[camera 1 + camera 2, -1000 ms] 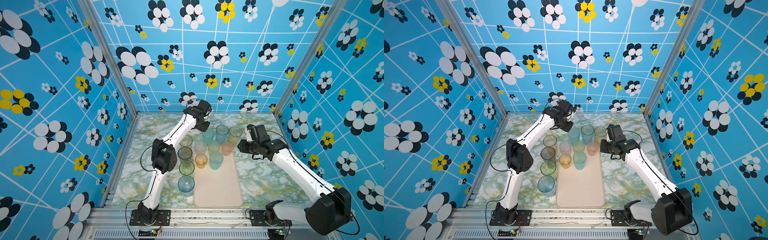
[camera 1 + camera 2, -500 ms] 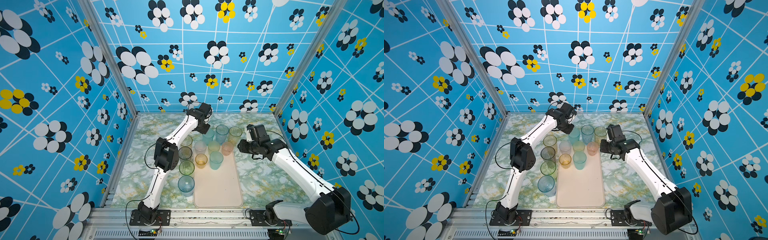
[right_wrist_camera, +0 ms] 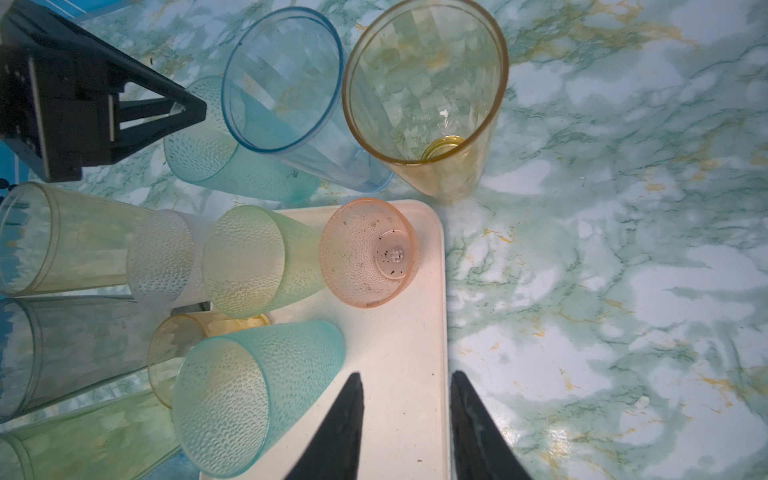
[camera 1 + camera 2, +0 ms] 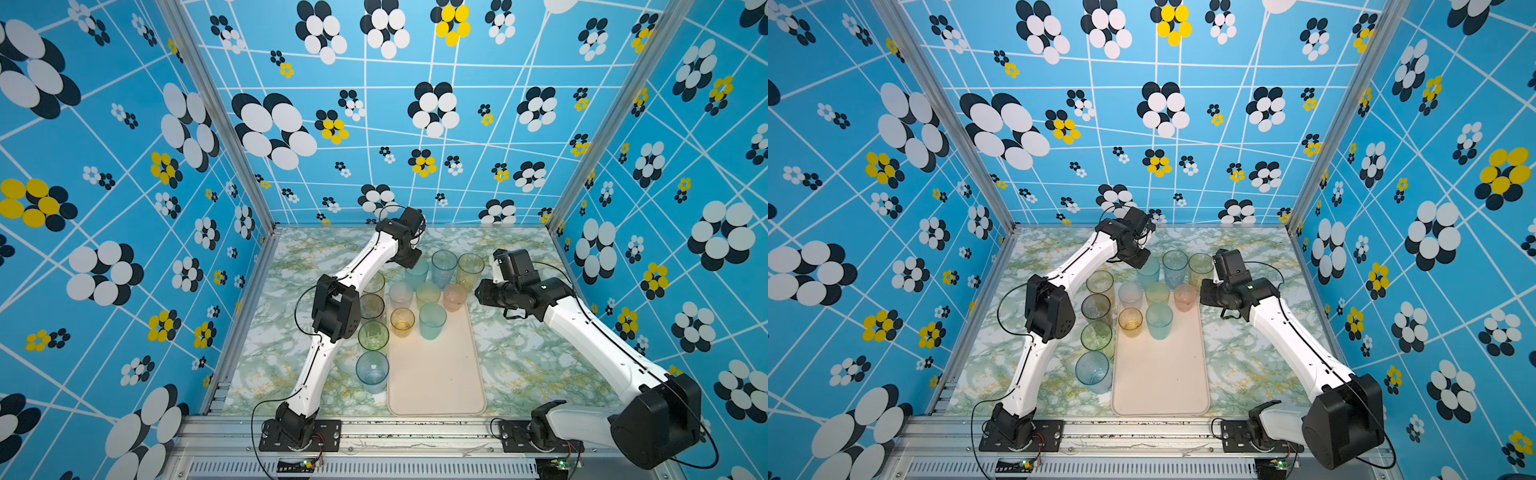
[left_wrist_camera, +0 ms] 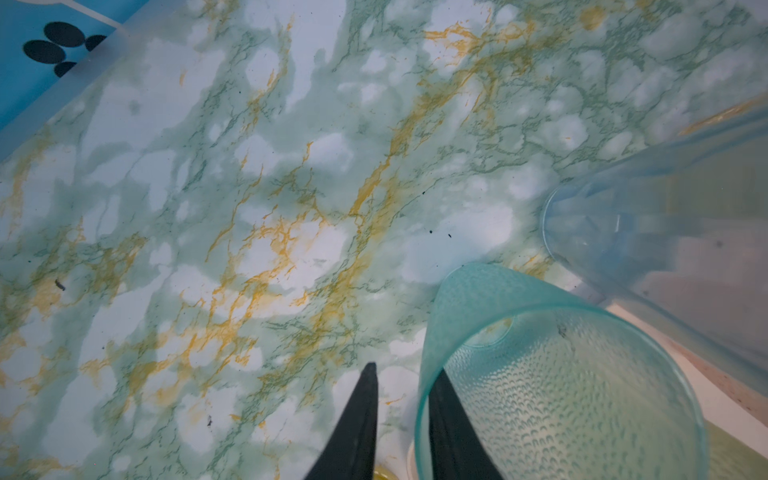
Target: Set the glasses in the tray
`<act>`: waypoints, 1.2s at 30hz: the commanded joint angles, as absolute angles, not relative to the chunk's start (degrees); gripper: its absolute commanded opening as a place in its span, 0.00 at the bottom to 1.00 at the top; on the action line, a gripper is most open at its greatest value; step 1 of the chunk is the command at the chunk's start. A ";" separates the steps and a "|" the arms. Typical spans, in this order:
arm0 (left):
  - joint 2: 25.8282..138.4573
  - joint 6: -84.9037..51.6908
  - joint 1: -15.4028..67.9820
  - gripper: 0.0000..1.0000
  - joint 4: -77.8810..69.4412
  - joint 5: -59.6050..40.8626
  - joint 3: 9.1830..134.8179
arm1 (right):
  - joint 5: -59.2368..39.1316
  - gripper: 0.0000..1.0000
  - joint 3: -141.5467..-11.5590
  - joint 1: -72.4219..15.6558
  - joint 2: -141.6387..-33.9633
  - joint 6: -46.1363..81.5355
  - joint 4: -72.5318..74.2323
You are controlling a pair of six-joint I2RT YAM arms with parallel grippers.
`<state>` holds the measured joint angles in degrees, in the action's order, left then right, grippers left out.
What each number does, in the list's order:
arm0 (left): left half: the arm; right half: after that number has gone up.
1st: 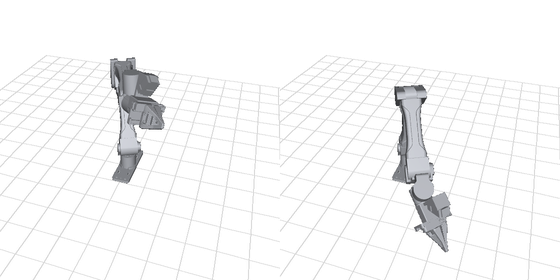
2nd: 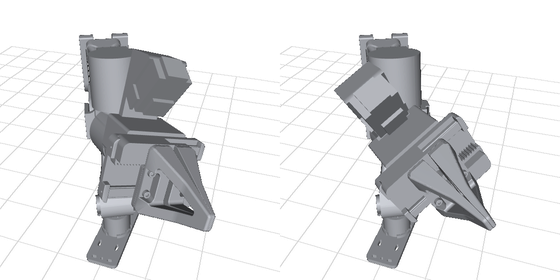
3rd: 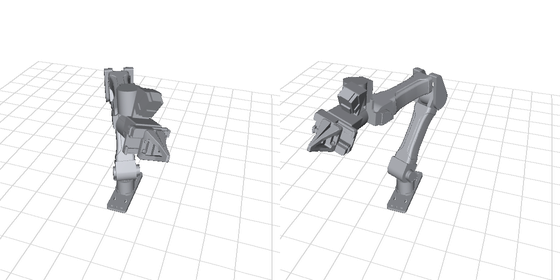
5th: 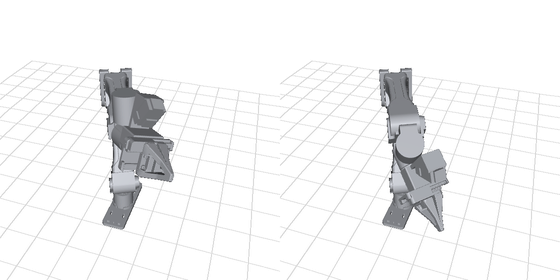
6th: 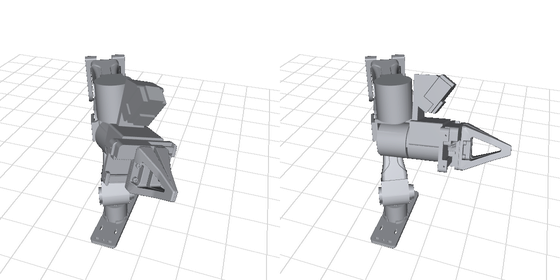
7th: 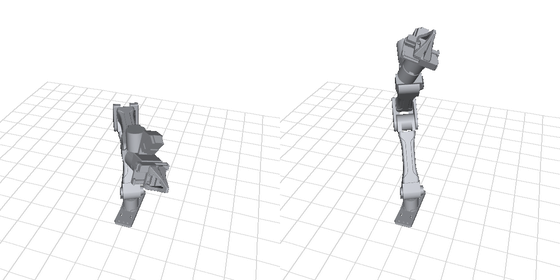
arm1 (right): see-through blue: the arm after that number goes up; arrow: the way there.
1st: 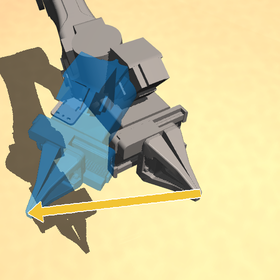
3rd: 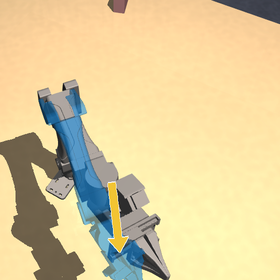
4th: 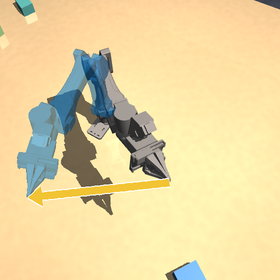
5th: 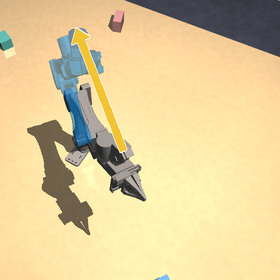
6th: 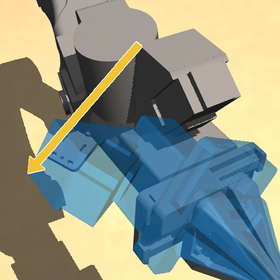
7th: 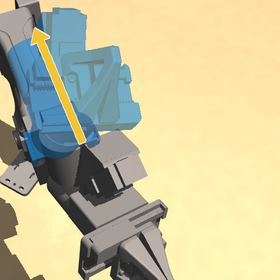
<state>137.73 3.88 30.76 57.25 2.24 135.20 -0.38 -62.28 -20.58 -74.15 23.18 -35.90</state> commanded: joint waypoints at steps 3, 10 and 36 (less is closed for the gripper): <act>138.87 4.74 31.03 0.19 58.27 3.16 137.61 | -0.27 0.37 -62.10 -20.26 -74.47 22.50 -35.18; 139.79 5.19 30.94 0.11 58.45 3.17 138.14 | -0.27 0.37 -61.97 -20.20 -74.70 22.32 -35.26; 124.19 3.12 26.37 0.05 47.12 1.62 124.73 | 0.59 0.37 -60.18 -20.15 -72.43 22.85 -35.33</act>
